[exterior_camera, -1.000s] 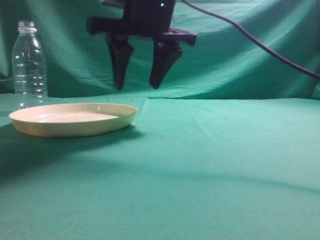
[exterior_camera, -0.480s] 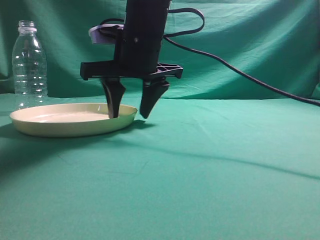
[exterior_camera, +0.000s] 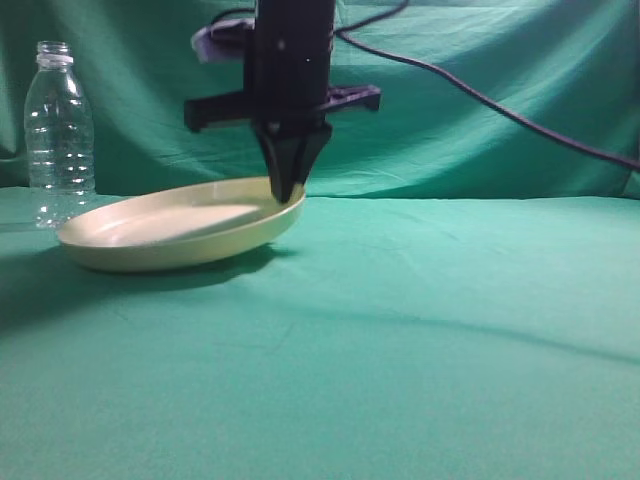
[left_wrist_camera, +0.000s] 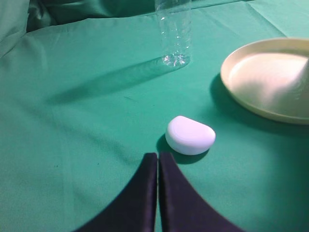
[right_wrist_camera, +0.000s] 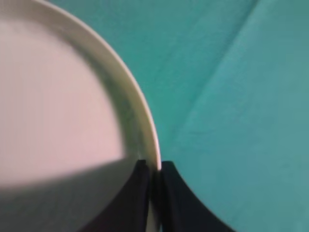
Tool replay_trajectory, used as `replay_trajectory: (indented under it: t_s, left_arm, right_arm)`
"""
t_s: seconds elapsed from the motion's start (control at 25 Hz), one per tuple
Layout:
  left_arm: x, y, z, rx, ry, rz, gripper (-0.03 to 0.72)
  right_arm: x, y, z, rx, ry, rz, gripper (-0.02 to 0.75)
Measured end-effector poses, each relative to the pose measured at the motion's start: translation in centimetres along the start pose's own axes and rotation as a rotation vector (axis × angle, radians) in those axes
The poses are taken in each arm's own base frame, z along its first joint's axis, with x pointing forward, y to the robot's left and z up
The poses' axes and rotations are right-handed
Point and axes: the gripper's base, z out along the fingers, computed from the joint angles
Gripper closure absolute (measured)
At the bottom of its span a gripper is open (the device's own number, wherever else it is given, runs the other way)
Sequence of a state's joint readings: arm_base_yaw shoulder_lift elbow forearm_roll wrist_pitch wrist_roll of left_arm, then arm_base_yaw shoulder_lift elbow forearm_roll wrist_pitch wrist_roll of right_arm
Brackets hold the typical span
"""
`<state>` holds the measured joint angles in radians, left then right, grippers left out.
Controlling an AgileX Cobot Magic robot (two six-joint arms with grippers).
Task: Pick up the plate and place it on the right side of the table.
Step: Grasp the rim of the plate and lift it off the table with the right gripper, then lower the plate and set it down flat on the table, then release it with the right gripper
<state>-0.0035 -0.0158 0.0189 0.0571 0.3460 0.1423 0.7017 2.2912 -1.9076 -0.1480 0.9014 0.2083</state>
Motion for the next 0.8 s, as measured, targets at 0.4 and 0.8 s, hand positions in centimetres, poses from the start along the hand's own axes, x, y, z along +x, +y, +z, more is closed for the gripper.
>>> replay_trajectory:
  t_s: [0.4, 0.8]
  left_arm:
    - [0.0, 0.0, 0.0, 0.000, 0.000, 0.000, 0.688]
    - [0.0, 0.0, 0.0, 0.000, 0.000, 0.000, 0.688]
  right_arm:
    - [-1.4, -4.5, -8.1, 0.138, 0.003, -0.009, 0.738]
    - [7.1, -16.8, -10.4, 0.233, 0.136, 0.227, 0.738]
